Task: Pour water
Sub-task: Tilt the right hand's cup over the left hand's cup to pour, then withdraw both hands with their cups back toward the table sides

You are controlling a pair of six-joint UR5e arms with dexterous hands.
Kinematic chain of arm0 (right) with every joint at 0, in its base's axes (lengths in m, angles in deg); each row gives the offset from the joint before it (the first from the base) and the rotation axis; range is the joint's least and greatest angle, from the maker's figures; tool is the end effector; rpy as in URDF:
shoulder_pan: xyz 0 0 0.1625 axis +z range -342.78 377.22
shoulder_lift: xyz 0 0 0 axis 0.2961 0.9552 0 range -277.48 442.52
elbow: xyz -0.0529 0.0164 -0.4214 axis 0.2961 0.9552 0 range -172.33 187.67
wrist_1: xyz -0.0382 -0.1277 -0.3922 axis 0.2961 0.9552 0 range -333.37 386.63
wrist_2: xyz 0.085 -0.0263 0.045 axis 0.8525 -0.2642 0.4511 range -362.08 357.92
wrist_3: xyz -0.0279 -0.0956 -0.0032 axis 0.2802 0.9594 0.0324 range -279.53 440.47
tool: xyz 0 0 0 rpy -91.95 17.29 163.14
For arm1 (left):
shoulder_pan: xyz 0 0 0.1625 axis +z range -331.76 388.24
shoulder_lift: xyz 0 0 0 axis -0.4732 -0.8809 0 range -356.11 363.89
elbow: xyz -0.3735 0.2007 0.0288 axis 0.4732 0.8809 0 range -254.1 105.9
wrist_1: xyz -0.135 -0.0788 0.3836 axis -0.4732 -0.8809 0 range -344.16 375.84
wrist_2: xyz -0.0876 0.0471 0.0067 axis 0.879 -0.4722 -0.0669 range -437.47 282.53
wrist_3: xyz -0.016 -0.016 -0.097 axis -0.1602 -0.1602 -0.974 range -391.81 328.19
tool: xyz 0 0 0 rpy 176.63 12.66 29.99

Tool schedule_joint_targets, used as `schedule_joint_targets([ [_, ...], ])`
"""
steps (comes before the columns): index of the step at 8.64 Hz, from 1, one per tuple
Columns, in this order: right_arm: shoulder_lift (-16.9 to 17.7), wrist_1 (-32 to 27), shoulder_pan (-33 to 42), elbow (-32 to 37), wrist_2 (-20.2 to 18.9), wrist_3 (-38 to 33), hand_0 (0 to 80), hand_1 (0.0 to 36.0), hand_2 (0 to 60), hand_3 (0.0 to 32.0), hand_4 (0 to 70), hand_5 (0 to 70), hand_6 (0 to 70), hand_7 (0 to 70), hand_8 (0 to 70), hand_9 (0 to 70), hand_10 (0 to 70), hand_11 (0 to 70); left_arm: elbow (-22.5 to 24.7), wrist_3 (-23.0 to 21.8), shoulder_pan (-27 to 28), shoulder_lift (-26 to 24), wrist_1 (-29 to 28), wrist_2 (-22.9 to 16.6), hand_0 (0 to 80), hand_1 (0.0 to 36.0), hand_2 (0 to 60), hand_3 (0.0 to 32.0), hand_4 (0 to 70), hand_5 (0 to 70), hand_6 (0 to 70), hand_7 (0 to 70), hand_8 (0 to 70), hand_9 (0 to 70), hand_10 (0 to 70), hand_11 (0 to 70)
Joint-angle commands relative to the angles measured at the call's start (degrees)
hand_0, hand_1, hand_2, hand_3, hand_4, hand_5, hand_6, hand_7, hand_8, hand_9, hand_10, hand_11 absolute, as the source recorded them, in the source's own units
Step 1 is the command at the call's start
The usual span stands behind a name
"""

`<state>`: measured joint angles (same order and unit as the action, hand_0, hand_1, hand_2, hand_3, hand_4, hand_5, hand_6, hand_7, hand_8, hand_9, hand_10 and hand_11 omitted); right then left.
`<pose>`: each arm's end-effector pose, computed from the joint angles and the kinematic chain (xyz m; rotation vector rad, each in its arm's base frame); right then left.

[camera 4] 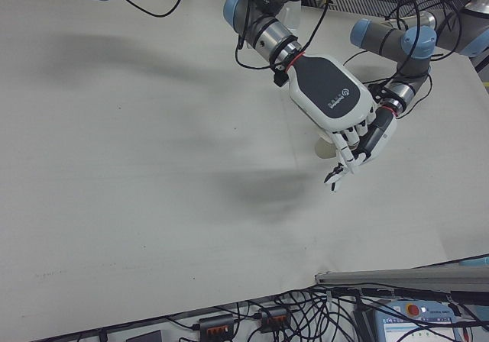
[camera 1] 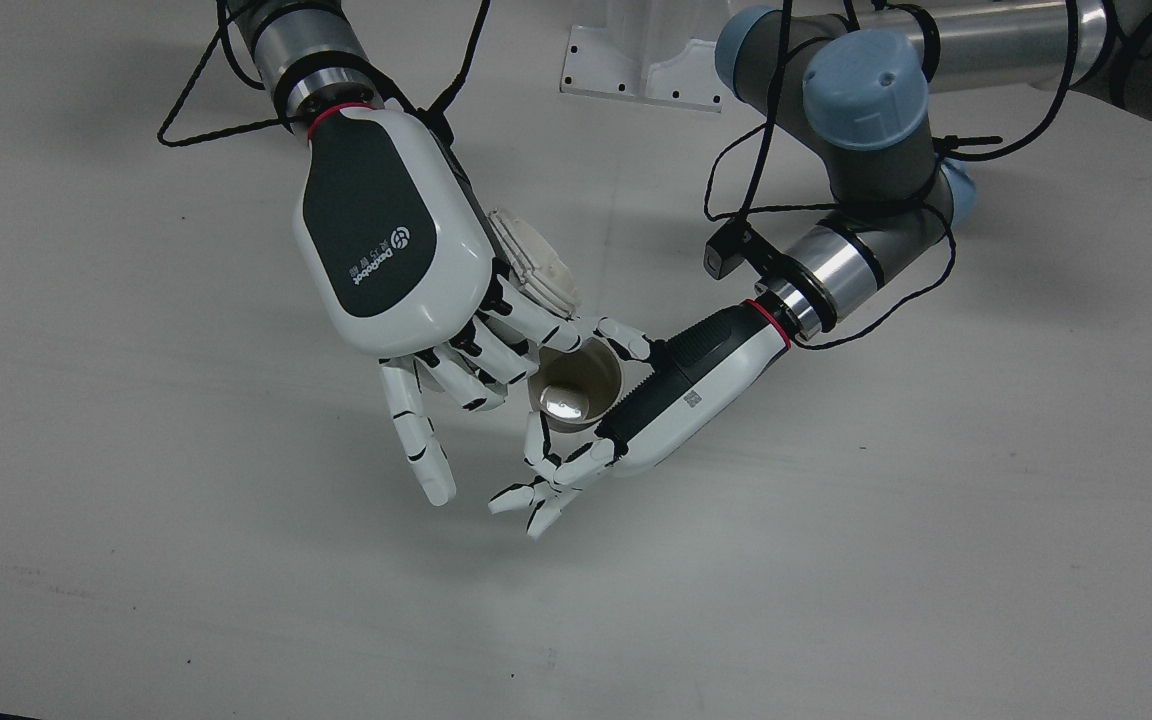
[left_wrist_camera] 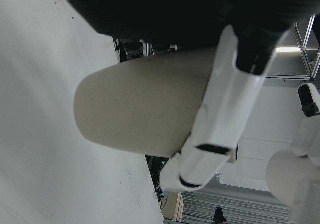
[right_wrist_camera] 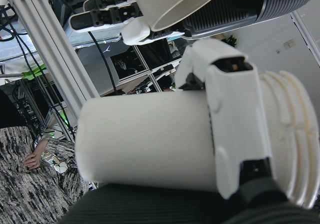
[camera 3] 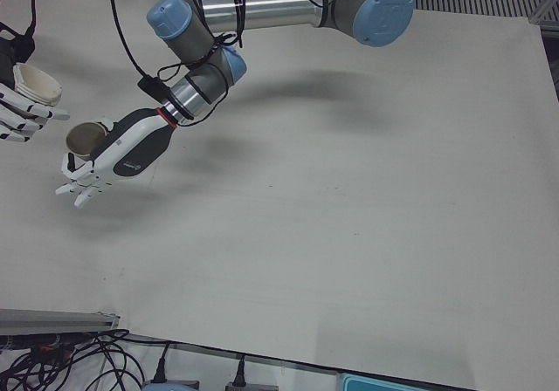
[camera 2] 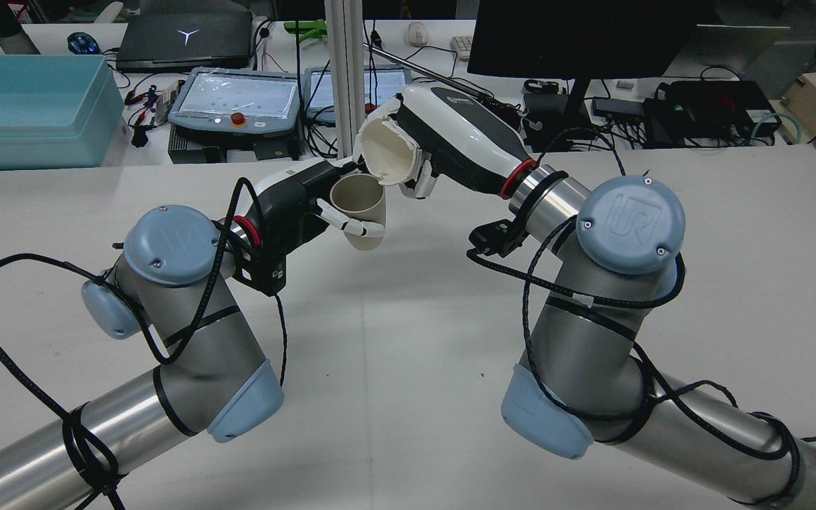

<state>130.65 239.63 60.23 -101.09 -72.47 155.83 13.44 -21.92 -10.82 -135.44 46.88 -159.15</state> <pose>-0.3290 -0.5348 0.1821 0.7468 -2.0349 0.9555 0.4602 -0.5636 0.2223 -0.6464 2.0659 -1.4883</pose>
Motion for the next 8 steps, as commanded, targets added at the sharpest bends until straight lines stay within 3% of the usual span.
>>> schedule_joint_targets([
  [1,2.56,-0.39,1.28,-5.54,0.60,-1.08,80.0,36.0,60.0,0.0,56.5,24.5,64.3,70.0,42.7,58.2,5.9,13.1,5.41,-0.23,-0.31,6.84,-0.97,-0.05,80.0,36.0,60.0,0.0,18.8,70.0,11.5,8.8,2.0,0.3,2.9,9.1],
  [2,5.54,-0.91,1.63,-8.72,2.86,-7.44,80.0,36.0,60.0,0.0,47.2,24.6,60.8,70.0,42.0,56.8,6.7,14.4,9.62,-0.23,-0.40,11.84,-1.85,-0.05,80.0,36.0,60.0,0.0,17.9,70.0,11.1,8.3,1.9,0.2,2.9,9.0],
  [4,15.27,-10.00,6.09,-8.49,6.30,-25.71,80.0,36.0,60.0,0.0,41.3,25.9,63.6,70.0,44.8,60.3,12.7,23.1,15.26,-0.40,-2.41,22.12,-6.23,-0.84,80.0,36.0,60.0,0.0,17.4,70.0,10.6,7.6,1.8,0.1,2.9,9.2],
  [5,19.67,-12.93,9.60,-8.23,6.92,-34.14,80.0,36.0,60.0,0.0,33.8,26.9,64.1,70.0,46.4,62.5,16.7,29.2,17.38,-0.31,-5.20,27.39,-9.12,-4.06,80.0,36.0,60.0,0.0,17.8,70.0,10.8,7.8,1.9,0.1,2.9,9.1],
  [7,25.48,-13.05,18.29,-5.96,6.14,-49.87,80.0,36.0,60.0,0.0,35.0,28.0,69.7,70.0,50.0,67.5,21.3,35.7,17.92,-0.31,-10.40,35.48,-16.32,-6.55,80.0,36.0,60.0,0.0,18.6,70.0,10.7,8.0,1.9,0.2,3.1,9.3],
  [8,28.91,-15.14,22.08,-3.59,4.48,-55.53,80.0,36.0,60.0,0.0,31.7,28.4,69.8,70.0,50.9,68.7,23.0,38.2,17.66,-0.31,-12.59,38.83,-19.84,-7.25,80.0,36.0,60.0,0.0,19.4,70.0,10.5,7.9,1.9,0.1,3.2,9.5],
])
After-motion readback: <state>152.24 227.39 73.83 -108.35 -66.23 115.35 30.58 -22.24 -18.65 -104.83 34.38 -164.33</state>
